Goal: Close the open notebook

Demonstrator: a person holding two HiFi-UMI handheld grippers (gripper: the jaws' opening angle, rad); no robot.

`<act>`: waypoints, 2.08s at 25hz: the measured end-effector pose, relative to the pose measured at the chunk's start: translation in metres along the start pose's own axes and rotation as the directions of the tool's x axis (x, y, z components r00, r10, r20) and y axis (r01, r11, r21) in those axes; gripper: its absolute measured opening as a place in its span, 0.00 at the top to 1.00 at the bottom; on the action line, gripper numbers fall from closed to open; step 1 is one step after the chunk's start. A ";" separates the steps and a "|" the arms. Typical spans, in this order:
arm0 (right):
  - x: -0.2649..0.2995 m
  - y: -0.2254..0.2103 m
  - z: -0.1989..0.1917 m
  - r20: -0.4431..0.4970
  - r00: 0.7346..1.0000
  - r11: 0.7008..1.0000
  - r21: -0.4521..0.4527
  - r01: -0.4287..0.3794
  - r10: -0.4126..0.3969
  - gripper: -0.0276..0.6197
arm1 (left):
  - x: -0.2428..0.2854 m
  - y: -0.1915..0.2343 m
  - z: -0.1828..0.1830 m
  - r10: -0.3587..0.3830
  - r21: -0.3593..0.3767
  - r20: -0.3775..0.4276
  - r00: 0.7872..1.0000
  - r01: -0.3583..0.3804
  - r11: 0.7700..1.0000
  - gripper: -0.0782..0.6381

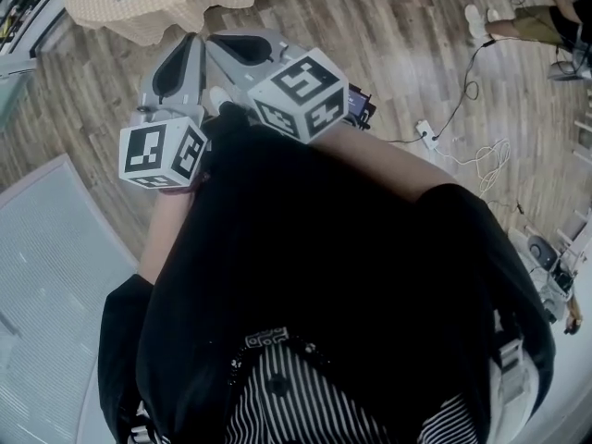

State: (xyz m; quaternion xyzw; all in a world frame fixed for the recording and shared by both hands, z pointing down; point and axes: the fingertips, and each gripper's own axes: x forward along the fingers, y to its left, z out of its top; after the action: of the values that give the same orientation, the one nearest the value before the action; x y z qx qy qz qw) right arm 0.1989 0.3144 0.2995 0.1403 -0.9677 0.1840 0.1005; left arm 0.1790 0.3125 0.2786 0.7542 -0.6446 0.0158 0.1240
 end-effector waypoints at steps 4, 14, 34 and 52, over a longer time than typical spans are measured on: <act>0.036 -0.006 0.015 0.009 1.000 1.000 -0.001 -0.013 0.013 0.95 | 0.016 0.038 0.017 0.003 -0.015 0.043 0.999 -0.002 1.000 0.88; 0.116 -0.019 0.057 0.009 0.999 0.998 -0.046 0.046 -0.046 0.95 | 0.046 0.121 0.050 -0.016 -0.043 0.067 0.998 0.019 0.999 0.88; 0.258 0.000 0.085 0.024 0.989 0.987 -0.062 0.147 -0.146 0.95 | 0.052 0.267 0.066 -0.103 -0.080 0.075 0.992 0.109 0.991 0.89; 0.310 0.002 0.086 -0.026 0.995 0.993 -0.075 0.091 -0.093 0.95 | 0.053 0.318 0.059 -0.050 -0.128 0.067 0.997 0.058 0.990 0.89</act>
State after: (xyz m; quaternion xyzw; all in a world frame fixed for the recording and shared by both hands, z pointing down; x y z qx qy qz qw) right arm -0.1059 0.2102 0.2965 0.1785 -0.9647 0.1454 0.1280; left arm -0.1300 0.2050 0.2845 0.7618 -0.6273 -0.0536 0.1528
